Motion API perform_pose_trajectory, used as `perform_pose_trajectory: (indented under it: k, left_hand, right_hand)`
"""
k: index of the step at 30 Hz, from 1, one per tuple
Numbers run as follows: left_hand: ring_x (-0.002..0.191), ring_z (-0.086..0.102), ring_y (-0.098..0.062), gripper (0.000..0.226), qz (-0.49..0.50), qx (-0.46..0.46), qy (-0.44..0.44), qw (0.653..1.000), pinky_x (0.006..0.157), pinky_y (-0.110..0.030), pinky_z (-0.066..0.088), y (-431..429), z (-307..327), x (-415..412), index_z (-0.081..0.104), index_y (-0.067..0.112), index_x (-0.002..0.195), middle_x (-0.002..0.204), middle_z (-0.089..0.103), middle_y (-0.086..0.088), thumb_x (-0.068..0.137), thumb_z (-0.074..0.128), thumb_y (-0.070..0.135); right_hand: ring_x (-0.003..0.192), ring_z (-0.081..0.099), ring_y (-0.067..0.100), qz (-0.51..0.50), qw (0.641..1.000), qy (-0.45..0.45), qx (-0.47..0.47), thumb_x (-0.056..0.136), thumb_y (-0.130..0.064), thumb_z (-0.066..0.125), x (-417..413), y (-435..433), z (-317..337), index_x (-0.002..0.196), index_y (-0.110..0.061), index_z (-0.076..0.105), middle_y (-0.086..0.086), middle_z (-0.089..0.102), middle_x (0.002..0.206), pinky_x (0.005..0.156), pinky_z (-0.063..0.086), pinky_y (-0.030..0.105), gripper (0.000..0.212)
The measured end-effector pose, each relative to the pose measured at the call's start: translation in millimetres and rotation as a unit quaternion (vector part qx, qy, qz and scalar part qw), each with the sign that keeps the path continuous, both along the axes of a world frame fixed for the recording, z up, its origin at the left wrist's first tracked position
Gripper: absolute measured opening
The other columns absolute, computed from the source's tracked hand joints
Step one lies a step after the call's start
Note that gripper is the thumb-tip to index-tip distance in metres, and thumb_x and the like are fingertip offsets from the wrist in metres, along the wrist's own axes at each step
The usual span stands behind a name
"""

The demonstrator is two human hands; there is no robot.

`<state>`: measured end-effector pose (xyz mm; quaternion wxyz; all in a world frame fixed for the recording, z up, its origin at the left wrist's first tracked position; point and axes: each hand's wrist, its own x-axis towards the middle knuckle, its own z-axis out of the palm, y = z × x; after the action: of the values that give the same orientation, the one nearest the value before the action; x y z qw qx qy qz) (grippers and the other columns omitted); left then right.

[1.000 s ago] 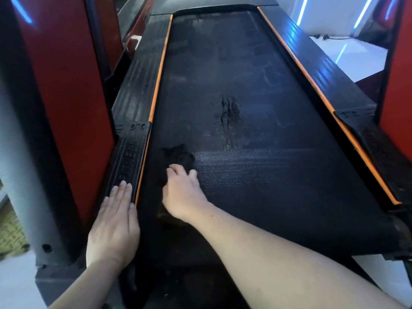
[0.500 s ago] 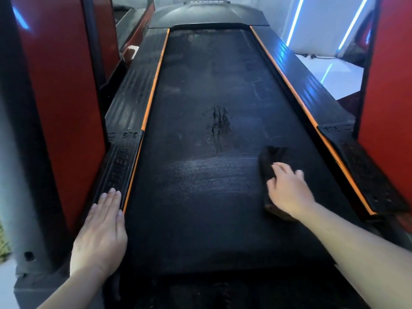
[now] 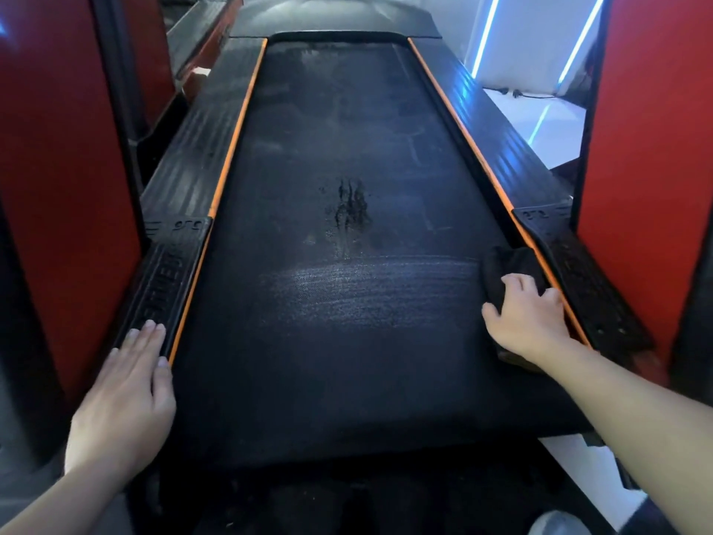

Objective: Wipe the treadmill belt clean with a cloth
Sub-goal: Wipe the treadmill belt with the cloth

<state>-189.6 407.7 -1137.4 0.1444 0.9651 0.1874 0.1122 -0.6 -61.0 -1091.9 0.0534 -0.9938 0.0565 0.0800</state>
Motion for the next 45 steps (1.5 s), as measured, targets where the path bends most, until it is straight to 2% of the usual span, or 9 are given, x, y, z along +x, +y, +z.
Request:
perform_pose_trajectory:
  k: [3, 5, 8, 10, 12, 15, 20, 32, 45]
  left_hand:
    - [0.149, 0.016, -0.009, 0.065, 0.005, 0.01, -0.001, 1.0, 0.121, -0.025, 0.004, -1, -1, 0, 0.034, 0.011, 0.152, 0.16, 0.028, 0.002, 0.093, 0.02, 0.036]
    - [0.148, 0.024, -0.015, 0.062, 0.02, 0.002, -0.004, 1.0, 0.123, -0.034, 0.01, 2, 0, 4, 0.039, 0.011, 0.148, 0.157, 0.036, -0.002, 0.094, 0.019, 0.035]
    - [0.128, 0.049, -0.035, 0.043, 0.063, 0.04, -0.028, 0.997, 0.117, -0.05, 0.024, -6, 16, 30, 0.055, 0.004, 0.13, 0.129, 0.06, -0.018, 0.1, 0.03, 0.022]
    - [0.118, 0.053, -0.038, 0.036, 0.055, 0.063, -0.052, 0.995, 0.117, -0.049, 0.023, -25, 26, 57, 0.058, 0.002, 0.124, 0.119, 0.063, -0.02, 0.1, 0.034, 0.015]
    - [0.129, 0.047, -0.035, 0.04, 0.004, 0.063, -0.04, 0.997, 0.12, -0.046, 0.018, -44, 26, 83, 0.055, 0.0, 0.131, 0.13, 0.059, -0.019, 0.102, 0.033, 0.018]
    - [0.148, 0.023, -0.027, 0.052, -0.044, 0.024, 0.006, 0.999, 0.123, -0.039, 0.008, -62, 7, 105, 0.039, 0.0, 0.147, 0.156, 0.036, -0.013, 0.104, 0.027, 0.027]
    - [0.151, 0.001, -0.01, 0.057, -0.078, 0.009, 0.048, 0.996, 0.122, -0.027, -0.002, -75, -18, 94, 0.018, 0.008, 0.156, 0.165, 0.009, 0.0, 0.105, 0.024, 0.032]
    - [0.146, -0.001, 0.001, 0.055, -0.064, -0.046, 0.036, 0.996, 0.12, -0.021, -0.004, -83, -16, 80, 0.02, 0.011, 0.156, 0.164, 0.01, 0.005, 0.105, 0.026, 0.03]
    - [0.147, 0.004, -0.002, 0.053, -0.065, -0.04, 0.027, 0.997, 0.121, -0.023, -0.001, -89, -18, 64, 0.026, 0.008, 0.154, 0.163, 0.017, 0.003, 0.104, 0.031, 0.024]
  right_hand:
    - [0.116, 0.039, 0.04, 0.006, 0.999, -0.035, 0.007, 0.099, -0.032, 0.046, -2, 5, -6, 0.147, -0.014, 0.034, 0.005, 0.034, 0.151, 0.101, 0.036, 0.044, 0.053]
    - [0.117, 0.038, 0.038, 0.019, 0.998, -0.056, 0.027, 0.099, -0.026, 0.047, 4, 5, -7, 0.146, -0.013, 0.037, 0.007, 0.037, 0.15, 0.103, 0.036, 0.043, 0.05]
    - [0.123, 0.035, 0.035, 0.045, 0.992, -0.069, 0.093, 0.1, -0.023, 0.046, 14, 14, -4, 0.148, -0.014, 0.037, 0.005, 0.036, 0.151, 0.106, 0.035, 0.043, 0.05]
    - [0.125, 0.034, 0.033, 0.068, 0.987, -0.077, 0.12, 0.101, -0.025, 0.046, 20, 26, -4, 0.149, -0.017, 0.035, 0.002, 0.036, 0.152, 0.107, 0.035, 0.043, 0.05]
    - [0.124, 0.035, 0.033, 0.083, 0.988, -0.071, 0.113, 0.101, -0.03, 0.045, 26, 35, -7, 0.152, -0.021, 0.031, 0.001, 0.034, 0.153, 0.106, 0.036, 0.043, 0.054]
    - [0.118, 0.038, 0.033, 0.091, 0.992, -0.069, 0.059, 0.1, -0.042, 0.043, 28, 39, -17, 0.154, -0.025, 0.028, -0.001, 0.03, 0.154, 0.104, 0.037, 0.042, 0.059]
    - [0.115, 0.039, 0.03, 0.1, 0.99, -0.101, 0.027, 0.098, -0.047, 0.043, 22, 33, -32, 0.155, -0.023, 0.028, -0.004, 0.027, 0.154, 0.102, 0.039, 0.04, 0.063]
    - [0.112, 0.039, 0.028, 0.098, 0.988, -0.122, 0.014, 0.098, -0.045, 0.042, 7, 33, -37, 0.153, -0.023, 0.031, -0.004, 0.029, 0.152, 0.101, 0.04, 0.04, 0.061]
    - [0.107, 0.042, 0.027, 0.105, 0.984, -0.141, -0.012, 0.096, -0.044, 0.043, -19, 27, -40, 0.151, -0.021, 0.035, -0.002, 0.033, 0.15, 0.096, 0.044, 0.039, 0.06]
